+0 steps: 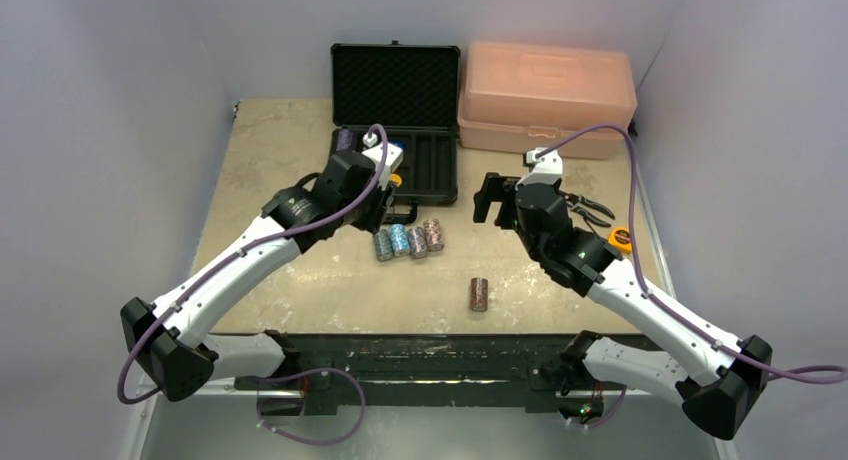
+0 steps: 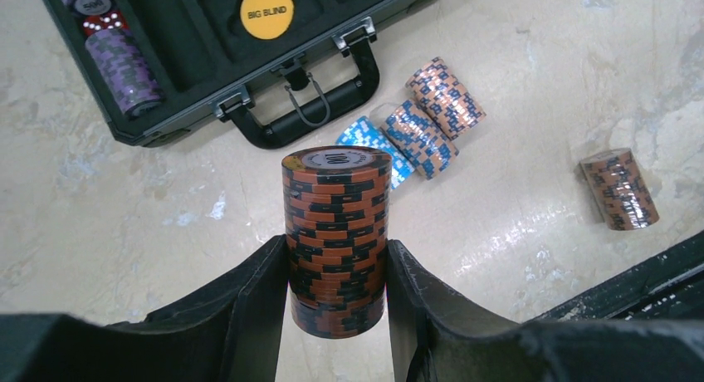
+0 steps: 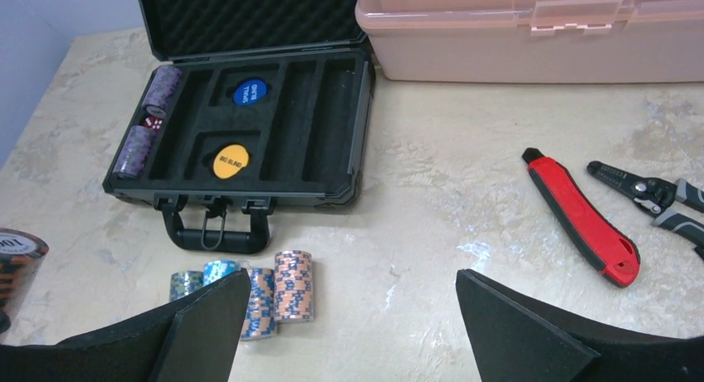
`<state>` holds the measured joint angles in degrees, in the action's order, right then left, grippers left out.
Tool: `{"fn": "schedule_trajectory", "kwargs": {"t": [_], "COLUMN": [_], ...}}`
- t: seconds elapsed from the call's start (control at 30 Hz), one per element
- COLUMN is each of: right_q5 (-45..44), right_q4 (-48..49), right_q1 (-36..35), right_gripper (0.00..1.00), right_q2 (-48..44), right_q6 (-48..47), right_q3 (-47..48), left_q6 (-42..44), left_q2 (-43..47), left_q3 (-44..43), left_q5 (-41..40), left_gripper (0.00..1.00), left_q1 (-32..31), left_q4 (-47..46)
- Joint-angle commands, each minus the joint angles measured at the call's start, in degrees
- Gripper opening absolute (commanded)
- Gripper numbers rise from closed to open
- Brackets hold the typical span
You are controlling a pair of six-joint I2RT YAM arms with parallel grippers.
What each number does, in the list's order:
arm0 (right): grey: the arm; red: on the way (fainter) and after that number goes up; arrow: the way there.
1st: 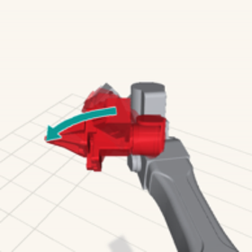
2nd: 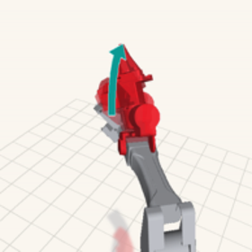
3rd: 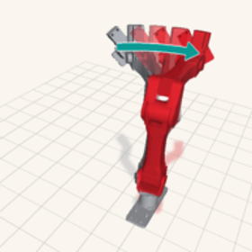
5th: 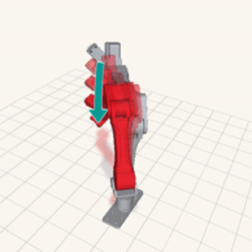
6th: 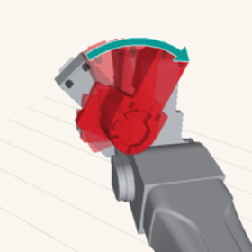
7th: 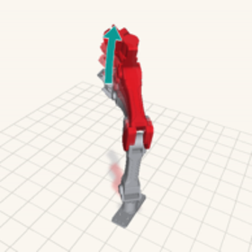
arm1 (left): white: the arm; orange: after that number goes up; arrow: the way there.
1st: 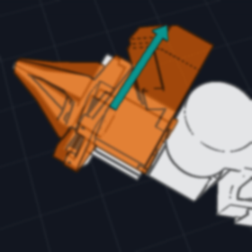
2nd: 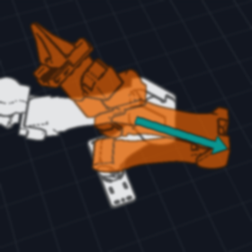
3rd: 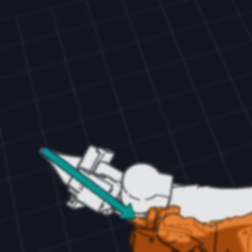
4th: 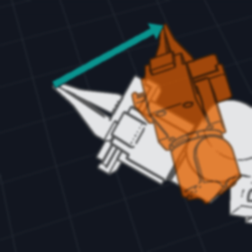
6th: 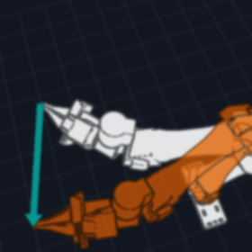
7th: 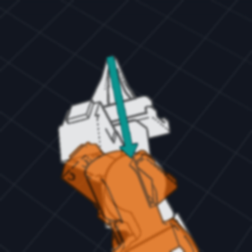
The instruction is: Pack up texas hold em set
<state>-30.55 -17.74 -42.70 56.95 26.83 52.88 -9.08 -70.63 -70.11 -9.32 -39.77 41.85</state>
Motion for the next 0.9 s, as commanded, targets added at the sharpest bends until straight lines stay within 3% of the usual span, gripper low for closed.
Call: {"fn": "schedule_trajectory", "kwargs": {"t": [0.0, 0.17, 0.43, 0.87], "right_q5": [-1.6, -1.63, -0.43, 2.16], "right_q4": [2.93, 2.97, 1.07, -2.45], "right_q1": [0.16, 0.45, 0.42, 0.44], "right_gripper": [0.99, 0.99, 0.99, 0.99], "right_q2": [-0.35, 0.0, -2.64, -5.83], "right_q6": [-0.43, -0.32, 2.2, 5.49], "right_q3": [-1.02, -1.95, -5.44, -8.82], "left_q6": [-3.52, -5.67, -6.82, -2.26], "left_q2": [-3.01, -8.24, -18.63, -38.62], "left_q3": [-7.61, -14.54, -26.44, -47.86], "left_q5": [-8.07, -9.93, -2.96, -8.91], "left_gripper": [0.0, 0.0, 0.0, 0.0], "left_q1": [0.94, 3.93, 11.17, 14.14], "left_q4": [2.74, 5.79, 8.67, 13.66]}}
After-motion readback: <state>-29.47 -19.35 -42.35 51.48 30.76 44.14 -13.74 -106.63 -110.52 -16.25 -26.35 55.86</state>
